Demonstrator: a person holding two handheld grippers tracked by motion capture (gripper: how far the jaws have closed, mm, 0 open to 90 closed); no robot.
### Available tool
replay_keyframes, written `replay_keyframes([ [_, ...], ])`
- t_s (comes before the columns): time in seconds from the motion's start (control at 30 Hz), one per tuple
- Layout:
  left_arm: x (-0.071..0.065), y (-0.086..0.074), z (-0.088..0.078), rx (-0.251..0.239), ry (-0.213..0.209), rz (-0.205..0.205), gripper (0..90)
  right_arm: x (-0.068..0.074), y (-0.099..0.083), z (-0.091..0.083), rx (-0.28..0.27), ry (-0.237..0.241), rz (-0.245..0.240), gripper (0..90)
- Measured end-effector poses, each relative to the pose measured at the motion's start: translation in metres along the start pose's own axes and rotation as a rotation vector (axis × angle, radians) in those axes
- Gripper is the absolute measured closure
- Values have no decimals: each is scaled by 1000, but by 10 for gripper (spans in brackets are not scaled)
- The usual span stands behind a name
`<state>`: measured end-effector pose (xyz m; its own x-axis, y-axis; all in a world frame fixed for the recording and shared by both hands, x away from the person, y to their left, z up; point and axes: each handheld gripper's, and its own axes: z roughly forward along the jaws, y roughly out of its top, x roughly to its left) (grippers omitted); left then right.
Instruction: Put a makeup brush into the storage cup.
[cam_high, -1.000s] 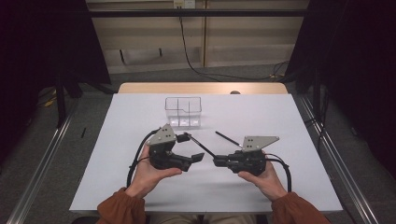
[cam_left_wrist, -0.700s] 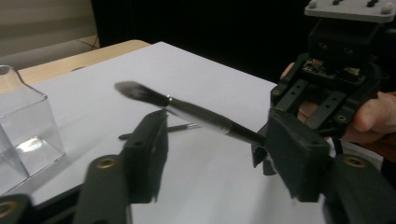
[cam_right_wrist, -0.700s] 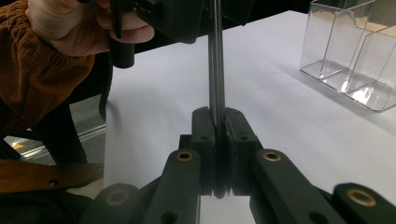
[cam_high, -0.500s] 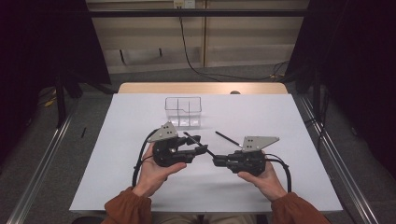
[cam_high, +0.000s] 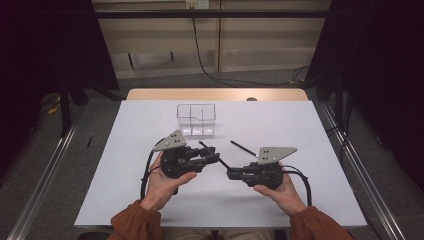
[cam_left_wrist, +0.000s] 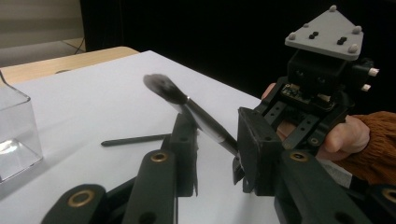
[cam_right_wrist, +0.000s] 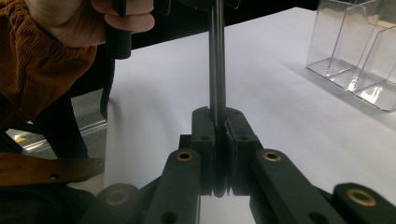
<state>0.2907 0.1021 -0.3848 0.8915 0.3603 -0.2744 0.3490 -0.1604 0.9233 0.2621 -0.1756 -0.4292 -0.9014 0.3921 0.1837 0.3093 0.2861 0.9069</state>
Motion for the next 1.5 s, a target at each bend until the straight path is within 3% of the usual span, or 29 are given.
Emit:
replay_keyframes([
  [0.33,-2,3,1,-8,-52,-7,769,3,-1,5,27,11,-28,839],
  [0.53,-4,6,2,-12,-79,-24,805,3,-1,5,18,6,-21,832],
  [0.9,-8,7,2,-7,-105,-14,836,2,-2,4,14,2,-9,807],
  [1.33,-6,6,3,2,-75,-8,838,0,-1,3,-1,-6,19,661],
  [1.5,-5,6,3,1,-63,-8,838,0,0,0,-19,-32,32,522],
])
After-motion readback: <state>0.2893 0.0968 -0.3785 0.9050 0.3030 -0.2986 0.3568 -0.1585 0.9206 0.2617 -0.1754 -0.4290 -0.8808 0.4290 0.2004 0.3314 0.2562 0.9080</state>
